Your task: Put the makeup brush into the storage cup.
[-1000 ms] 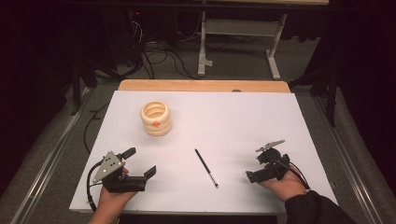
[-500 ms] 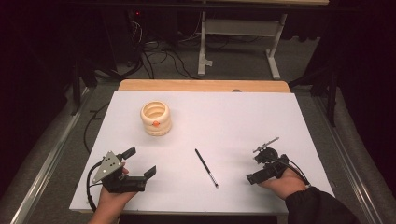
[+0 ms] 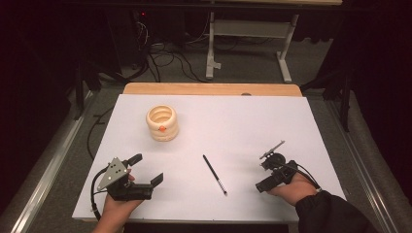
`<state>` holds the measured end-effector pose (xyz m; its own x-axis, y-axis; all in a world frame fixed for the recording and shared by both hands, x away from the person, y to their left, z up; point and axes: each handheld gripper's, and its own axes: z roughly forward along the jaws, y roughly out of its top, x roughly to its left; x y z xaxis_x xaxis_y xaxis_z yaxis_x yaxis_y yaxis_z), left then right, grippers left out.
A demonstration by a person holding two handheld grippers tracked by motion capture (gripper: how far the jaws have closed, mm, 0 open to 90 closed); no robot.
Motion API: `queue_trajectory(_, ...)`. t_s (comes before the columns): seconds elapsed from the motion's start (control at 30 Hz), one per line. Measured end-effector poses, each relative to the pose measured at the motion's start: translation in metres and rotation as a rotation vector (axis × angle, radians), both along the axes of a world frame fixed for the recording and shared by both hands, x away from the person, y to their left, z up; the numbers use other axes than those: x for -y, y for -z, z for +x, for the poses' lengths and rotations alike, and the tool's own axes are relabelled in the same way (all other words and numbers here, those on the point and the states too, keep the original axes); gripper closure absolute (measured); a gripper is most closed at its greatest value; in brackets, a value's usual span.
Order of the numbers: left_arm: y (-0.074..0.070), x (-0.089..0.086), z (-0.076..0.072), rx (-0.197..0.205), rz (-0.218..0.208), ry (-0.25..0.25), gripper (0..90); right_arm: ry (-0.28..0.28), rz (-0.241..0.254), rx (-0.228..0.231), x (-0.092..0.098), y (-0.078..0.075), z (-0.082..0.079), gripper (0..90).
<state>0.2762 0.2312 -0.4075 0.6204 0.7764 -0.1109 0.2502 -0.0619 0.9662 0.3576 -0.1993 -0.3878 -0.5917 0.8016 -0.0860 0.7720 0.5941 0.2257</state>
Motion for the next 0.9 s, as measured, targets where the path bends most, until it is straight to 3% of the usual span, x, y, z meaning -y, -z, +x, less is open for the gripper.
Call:
queue_trajectory(0.3,0.000,-0.001,0.000,0.001,0.000,0.001,0.1,-0.035,-0.003,-0.005,-0.026,-0.005,0.003,9.7)
queue_trajectory(0.33,0.000,-0.001,0.000,0.001,0.001,0.001,0.2,-0.063,-0.012,0.000,-0.028,-0.005,0.004,9.9)
queue_trajectory(0.73,-0.001,-0.002,-0.001,0.005,-0.005,-0.001,0.1,-0.146,-0.022,-0.003,-0.066,-0.004,0.006,10.9)
queue_trajectory(0.87,-0.001,-0.002,-0.001,0.005,-0.009,-0.002,0.1,-0.166,-0.025,0.001,-0.073,-0.003,0.007,11.3)
queue_trajectory(0.9,-0.001,-0.002,-0.001,0.006,-0.009,-0.001,0.2,-0.143,-0.021,-0.007,-0.076,-0.004,0.005,11.3)
